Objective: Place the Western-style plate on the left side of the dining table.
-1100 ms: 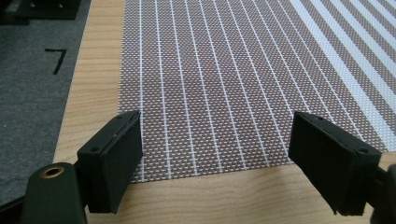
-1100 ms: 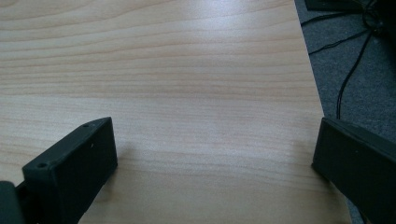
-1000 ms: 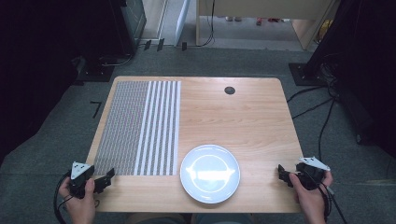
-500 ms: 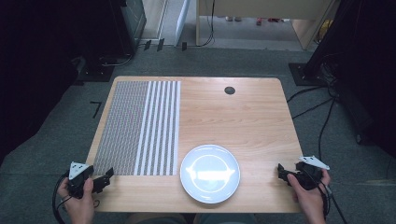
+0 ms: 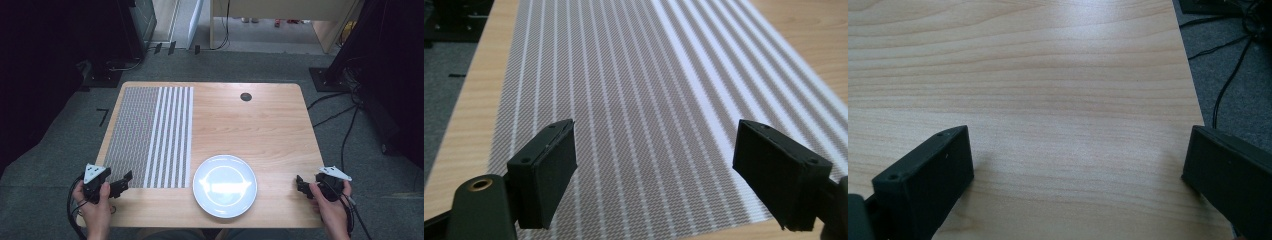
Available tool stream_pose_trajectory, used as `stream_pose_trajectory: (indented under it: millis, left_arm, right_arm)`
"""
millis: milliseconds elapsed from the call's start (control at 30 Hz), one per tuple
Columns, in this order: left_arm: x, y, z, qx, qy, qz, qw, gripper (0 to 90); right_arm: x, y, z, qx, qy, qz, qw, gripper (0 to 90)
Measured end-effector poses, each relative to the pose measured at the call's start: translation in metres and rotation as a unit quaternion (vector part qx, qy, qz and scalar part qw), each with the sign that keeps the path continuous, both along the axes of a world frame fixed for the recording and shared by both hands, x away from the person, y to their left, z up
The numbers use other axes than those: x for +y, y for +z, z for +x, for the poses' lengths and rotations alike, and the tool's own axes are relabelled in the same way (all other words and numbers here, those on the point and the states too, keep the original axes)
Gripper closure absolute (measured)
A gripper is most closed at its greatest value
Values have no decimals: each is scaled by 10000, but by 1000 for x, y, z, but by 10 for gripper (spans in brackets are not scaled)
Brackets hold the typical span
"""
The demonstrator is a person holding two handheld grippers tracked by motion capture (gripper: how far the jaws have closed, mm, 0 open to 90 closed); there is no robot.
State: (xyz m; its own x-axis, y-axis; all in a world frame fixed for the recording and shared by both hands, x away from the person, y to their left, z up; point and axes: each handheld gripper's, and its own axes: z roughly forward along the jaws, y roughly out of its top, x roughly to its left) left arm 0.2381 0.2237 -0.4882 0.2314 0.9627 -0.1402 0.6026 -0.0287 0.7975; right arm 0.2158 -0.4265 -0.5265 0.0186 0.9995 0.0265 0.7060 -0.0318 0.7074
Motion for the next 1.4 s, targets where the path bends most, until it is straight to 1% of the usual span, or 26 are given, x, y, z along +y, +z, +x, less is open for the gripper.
stream_pose_trajectory:
  millis: [67, 100, 167, 200, 233, 300, 333, 433, 500, 533, 567, 600, 633, 667, 767, 900, 967, 1033, 1067, 1133, 1167, 1233, 1300, 1333, 1400]
  left_arm:
    - [-3, 1, 1, -14, -16, -6, 10000, 177]
    - [-5, 2, 2, -29, -32, -24, 10000, 176]
    - [-12, 5, 5, -67, -78, -80, 9999, 177]
    - [-12, 5, 5, -67, -78, -80, 9999, 177]
    - [-14, 6, 6, -85, -89, -144, 9998, 177]
    - [-21, 9, 10, -110, -113, -361, 9992, 177]
    - [-21, 9, 10, -110, -113, -361, 9992, 177]
    - [-34, 11, 15, -146, -129, -450, 9988, 177]
    - [-43, 11, 15, -191, -163, -657, 9975, 177]
    - [-48, 9, 15, -225, -185, -709, 9971, 177]
    - [-51, 8, 14, -245, -199, -708, 9970, 177]
    - [-54, 6, 13, -262, -222, -668, 9972, 177]
    - [-58, 4, 12, -276, -265, -573, 9976, 177]
    - [-60, 3, 12, -286, -288, -545, 9977, 177]
    - [-62, 0, 10, -284, -350, -617, 9971, 177]
    - [-67, 0, 7, -314, -481, -558, 9968, 177]
    - [-70, -2, 5, -337, -505, -484, 9970, 177]
    - [-75, -7, 1, -379, -506, -330, 9975, 177]
    - [-77, -8, 0, -365, -515, -300, 9976, 177]
    - [-83, -10, -1, -360, -596, -277, 9972, 177]
    - [-87, -10, -1, -358, -678, -269, 9967, 177]
    - [-89, -10, -1, -353, -713, -295, 9964, 176]
    - [-95, -12, -3, -310, -830, -307, 9956, 177]
    - [-95, -12, -3, -310, -830, -307, 9956, 177]
    - [-101, -13, -5, -276, -927, -285, 9949, 177]
  right_arm:
    - [0, 0, 0, 0, 2, 0, 10000, 0]
    - [2, 0, 1, 3, -104, 0, 9999, 0]
    - [2, 0, 2, -1, -139, -2, 9999, 0]
    - [2, 0, 2, 1, -151, 5, 9999, 0]
    - [2, 0, 2, 1, -151, 5, 9999, 0]
    - [2, 0, 2, -1, -145, 4, 9999, 0]
    - [2, 0, 2, -1, -145, 4, 9999, 0]
    - [3, 0, 3, -1, -161, 0, 9999, 0]
    - [4, 0, 3, -2, -213, 6, 9998, 0]
    - [4, 0, 3, -3, -223, 6, 9998, 0]
    - [4, 0, 3, -2, -223, 7, 9998, 0]
    - [4, 0, 3, -2, -223, 7, 9998, 0]
    - [4, 0, 3, -4, -222, 6, 9998, 0]
    - [4, 0, 3, -3, -223, 7, 9998, 0]
    - [4, 0, 3, -3, -223, 7, 9998, 0]
    - [4, 0, 3, -3, -223, 8, 9998, 0]
    - [4, 0, 3, -3, -224, 7, 9997, 0]
    - [4, 0, 3, -4, -223, 7, 9998, 0]
    - [4, 0, 3, -4, -223, 7, 9998, 0]
    - [4, 0, 3, -3, -224, 8, 9997, 0]
    - [4, 0, 3, -3, -224, 8, 9997, 0]
    - [4, 0, 3, -2, -223, 7, 9998, 0]
    - [4, 0, 3, -2, -224, 8, 9997, 0]
    - [4, 0, 3, -2, -223, 7, 9998, 0]
    - [4, 0, 3, 0, -218, 8, 9998, 0]
